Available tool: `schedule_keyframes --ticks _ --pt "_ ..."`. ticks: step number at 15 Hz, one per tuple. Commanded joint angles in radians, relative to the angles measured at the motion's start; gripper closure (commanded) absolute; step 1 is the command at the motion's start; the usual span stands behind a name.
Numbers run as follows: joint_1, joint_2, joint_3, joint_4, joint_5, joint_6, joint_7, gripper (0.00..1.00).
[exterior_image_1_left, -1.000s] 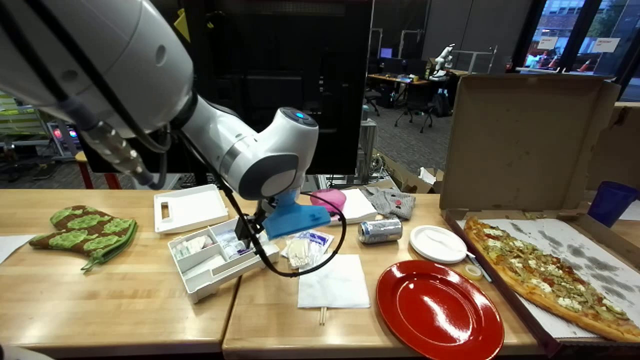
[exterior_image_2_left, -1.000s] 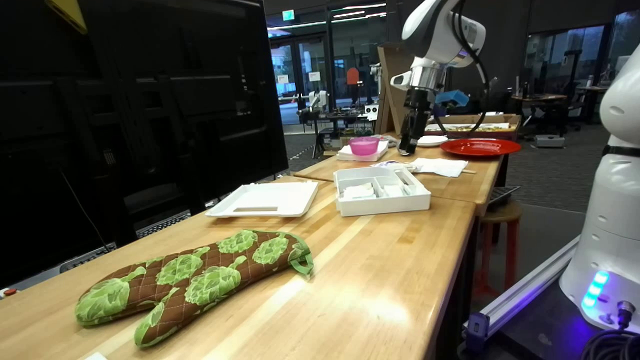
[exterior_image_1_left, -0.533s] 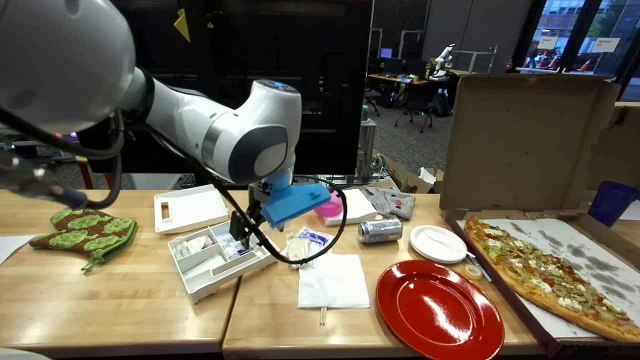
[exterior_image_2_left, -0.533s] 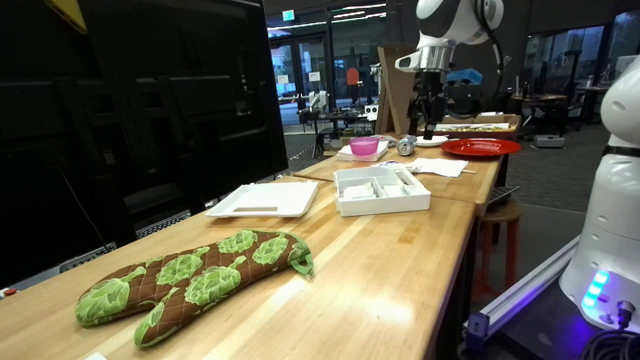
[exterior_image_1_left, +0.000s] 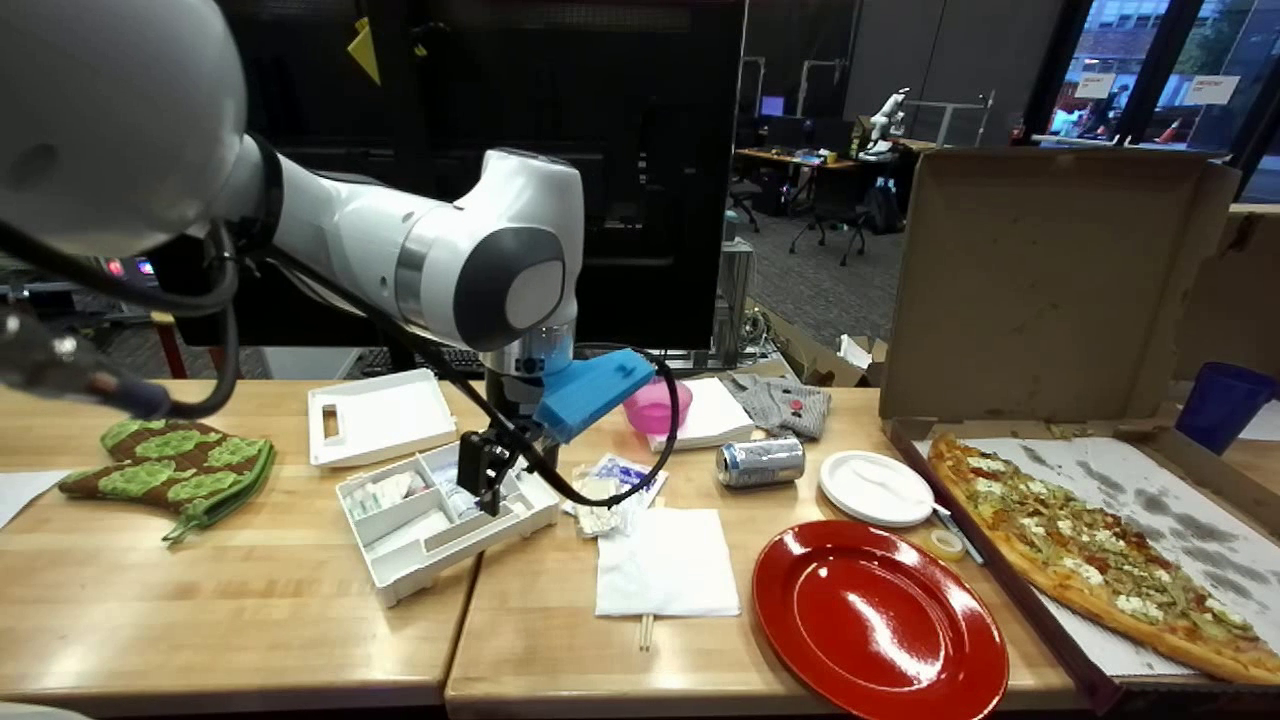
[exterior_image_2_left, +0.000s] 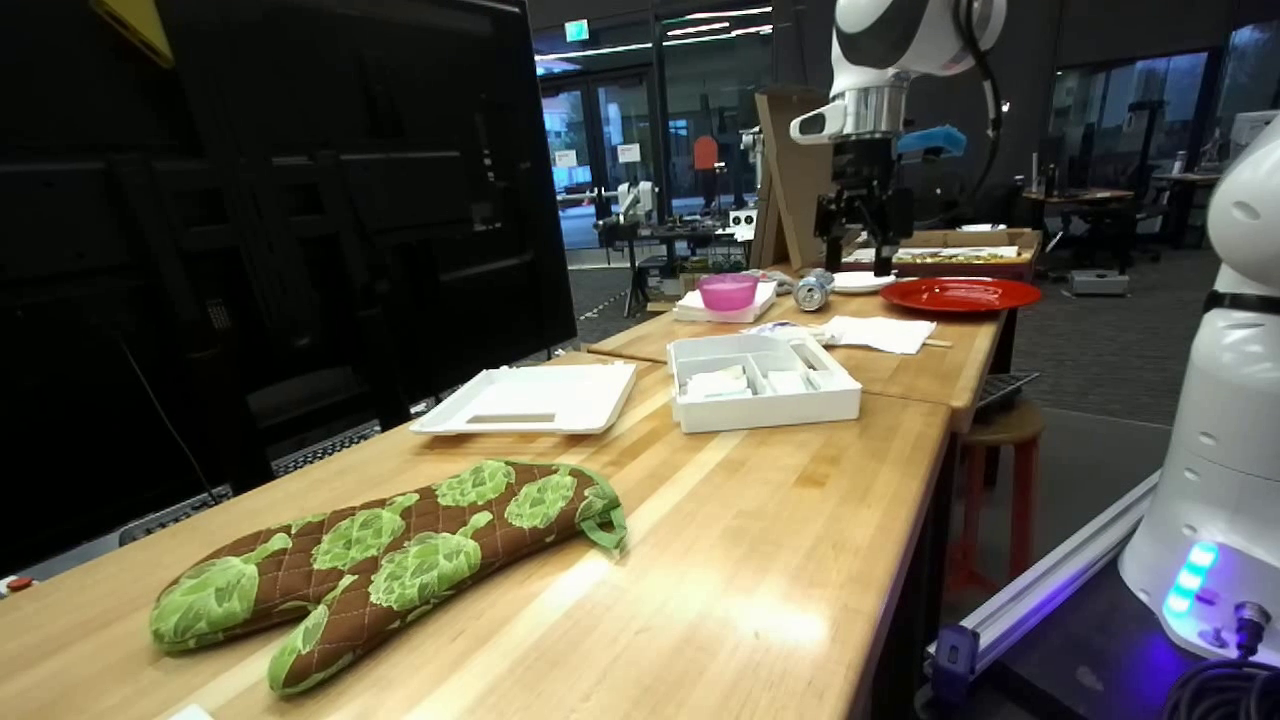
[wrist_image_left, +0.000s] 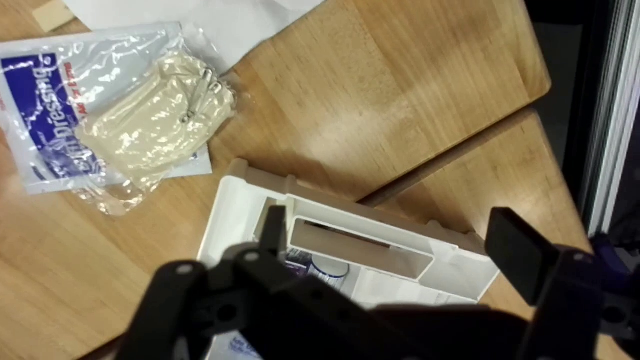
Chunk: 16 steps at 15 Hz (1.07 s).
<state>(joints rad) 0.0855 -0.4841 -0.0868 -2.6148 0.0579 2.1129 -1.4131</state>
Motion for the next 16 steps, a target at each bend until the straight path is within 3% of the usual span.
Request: schedule_keyframes --ticks 1,9,16 --pt "0.045 -0.005 0.007 0.0 -0.007 -0.028 -0.053 0.0" --pt "0.126 0.021 0.078 -0.002 -0.002 -0.007 -0.042 0.0" --pt "0.164 0.071 0.143 0.002 0.004 0.109 0.022 0.0"
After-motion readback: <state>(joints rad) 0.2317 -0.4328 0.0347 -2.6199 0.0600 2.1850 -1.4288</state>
